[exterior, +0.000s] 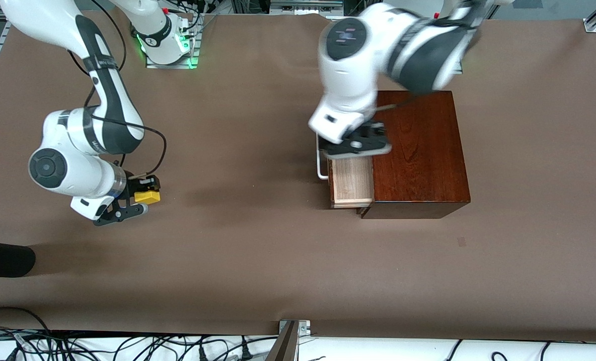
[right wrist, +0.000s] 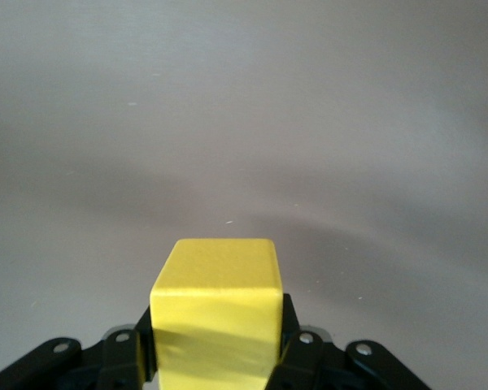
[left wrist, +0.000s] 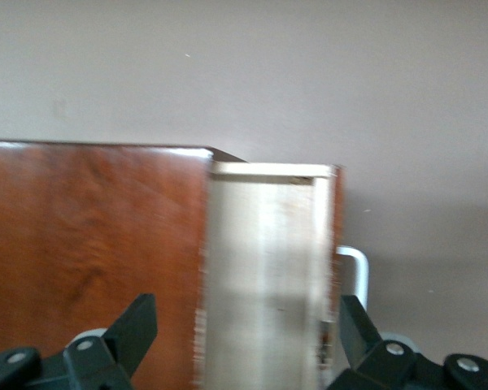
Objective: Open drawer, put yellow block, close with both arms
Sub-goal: 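Pull the drawer open with the left gripper while the right gripper grasps the cube, then lift the yellow cube with the right gripper and carry it over the drawer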
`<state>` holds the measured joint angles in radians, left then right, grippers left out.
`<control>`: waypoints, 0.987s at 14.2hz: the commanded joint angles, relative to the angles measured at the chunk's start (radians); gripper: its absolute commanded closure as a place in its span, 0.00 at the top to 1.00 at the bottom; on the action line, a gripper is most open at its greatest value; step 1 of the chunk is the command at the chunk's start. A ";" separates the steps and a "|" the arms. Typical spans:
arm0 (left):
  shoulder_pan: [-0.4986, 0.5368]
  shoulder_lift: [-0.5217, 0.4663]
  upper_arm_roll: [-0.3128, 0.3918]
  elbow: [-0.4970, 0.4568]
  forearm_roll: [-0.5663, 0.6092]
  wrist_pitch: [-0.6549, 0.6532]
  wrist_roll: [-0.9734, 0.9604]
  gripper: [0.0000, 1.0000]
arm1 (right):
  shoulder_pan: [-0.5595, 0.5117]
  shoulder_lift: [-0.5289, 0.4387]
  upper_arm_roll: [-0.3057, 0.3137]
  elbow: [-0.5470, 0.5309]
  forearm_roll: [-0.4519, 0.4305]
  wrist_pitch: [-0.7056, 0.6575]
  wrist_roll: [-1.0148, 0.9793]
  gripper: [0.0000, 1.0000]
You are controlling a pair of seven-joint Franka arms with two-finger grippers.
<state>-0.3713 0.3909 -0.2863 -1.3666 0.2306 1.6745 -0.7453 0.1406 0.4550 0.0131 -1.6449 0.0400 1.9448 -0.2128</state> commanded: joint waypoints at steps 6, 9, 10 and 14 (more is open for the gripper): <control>0.232 -0.291 0.154 -0.227 -0.165 -0.012 0.592 1.00 | 0.074 -0.007 0.272 0.163 -0.038 -0.144 -0.069 0.00; 0.304 -0.395 0.185 -0.342 -0.165 0.008 0.616 1.00 | 0.238 0.036 0.280 0.253 -0.122 -0.107 -0.074 0.00; 0.305 -0.402 0.206 -0.344 -0.165 0.014 0.616 1.00 | 0.311 0.054 0.280 0.289 -0.164 -0.106 -0.073 0.00; 0.316 -0.397 0.217 -0.323 -0.161 -0.048 0.612 1.00 | 0.537 0.169 0.269 0.445 -0.304 -0.086 -0.112 0.00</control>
<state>-0.0636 0.0013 -0.0674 -1.6797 0.0866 1.6428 -0.1431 0.5975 0.5347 0.2972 -1.3314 -0.2077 1.8704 -0.2720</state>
